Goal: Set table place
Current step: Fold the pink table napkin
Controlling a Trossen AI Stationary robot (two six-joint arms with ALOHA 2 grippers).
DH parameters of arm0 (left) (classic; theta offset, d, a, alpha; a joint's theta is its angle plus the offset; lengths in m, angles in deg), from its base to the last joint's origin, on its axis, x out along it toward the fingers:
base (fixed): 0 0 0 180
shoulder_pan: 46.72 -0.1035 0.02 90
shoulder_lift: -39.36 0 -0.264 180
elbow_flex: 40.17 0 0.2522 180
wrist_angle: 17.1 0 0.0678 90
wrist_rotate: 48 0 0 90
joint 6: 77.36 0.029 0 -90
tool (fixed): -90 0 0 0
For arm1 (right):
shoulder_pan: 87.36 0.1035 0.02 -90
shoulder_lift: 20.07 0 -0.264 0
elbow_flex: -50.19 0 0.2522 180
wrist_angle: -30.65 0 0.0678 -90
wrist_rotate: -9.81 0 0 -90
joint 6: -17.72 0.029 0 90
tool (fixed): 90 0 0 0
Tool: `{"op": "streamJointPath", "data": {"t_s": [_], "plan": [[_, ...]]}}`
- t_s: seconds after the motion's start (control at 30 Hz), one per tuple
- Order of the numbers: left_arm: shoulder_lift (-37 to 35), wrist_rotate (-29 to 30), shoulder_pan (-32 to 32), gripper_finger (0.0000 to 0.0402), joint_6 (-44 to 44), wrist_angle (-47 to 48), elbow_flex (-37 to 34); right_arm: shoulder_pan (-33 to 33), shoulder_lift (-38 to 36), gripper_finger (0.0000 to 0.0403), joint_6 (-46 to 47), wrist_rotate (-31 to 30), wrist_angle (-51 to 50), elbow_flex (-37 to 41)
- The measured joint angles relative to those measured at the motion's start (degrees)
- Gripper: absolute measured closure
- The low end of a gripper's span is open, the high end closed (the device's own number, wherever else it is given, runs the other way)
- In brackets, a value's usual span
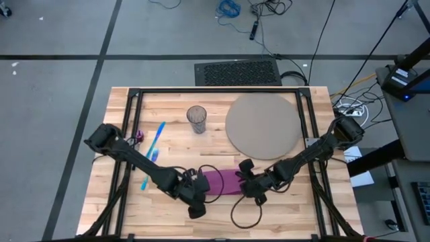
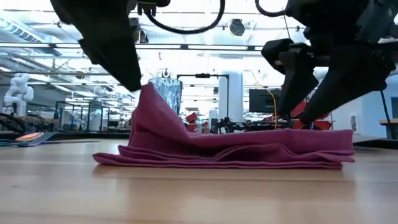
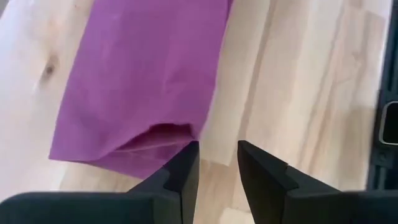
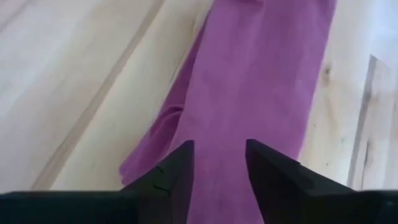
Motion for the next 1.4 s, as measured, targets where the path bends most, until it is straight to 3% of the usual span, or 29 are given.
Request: {"op": "streamJointPath", "data": {"t_s": [0.23, 0.43, 0.67, 0.9, 1.13, 1.4], "plan": [[-1.0, 2.6, 0.3, 0.0307, 0.8, 0.1, 1.0, -3.1, 5.5, 0.0287, 1.5, 5.7, 1.1, 0.1], [0.2, 7.5, -2.3, 0.0307, 3.4, 3.7, 1.1, -2.9, 7.8, 0.0301, 0.5, 5.7, 4.8, -0.1], [6.5, 0.0, -7.6, 0.0307, 9.3, 5.5, 0.9, -3.4, 7.6, 0.0314, -0.7, 7.7, 6.8, 0.1], [9.0, -3.5, -8.1, 0.0307, 9.1, 8.9, -1.1, -3.9, 7.5, 0.0314, -3.7, 7.3, 7.6, 0.1], [8.7, -6.6, -5.0, 0.0307, 0.6, 12.2, -5.5, -3.8, 5.2, 0.0314, -4.5, 5.5, 7.1, 0.1], [7.8, -11.2, 3.9, 0.0307, -19.1, 20.5, -6.3, -2.4, 2.3, 0.0314, -4.3, 5.7, 5.5, 0.1]]}}
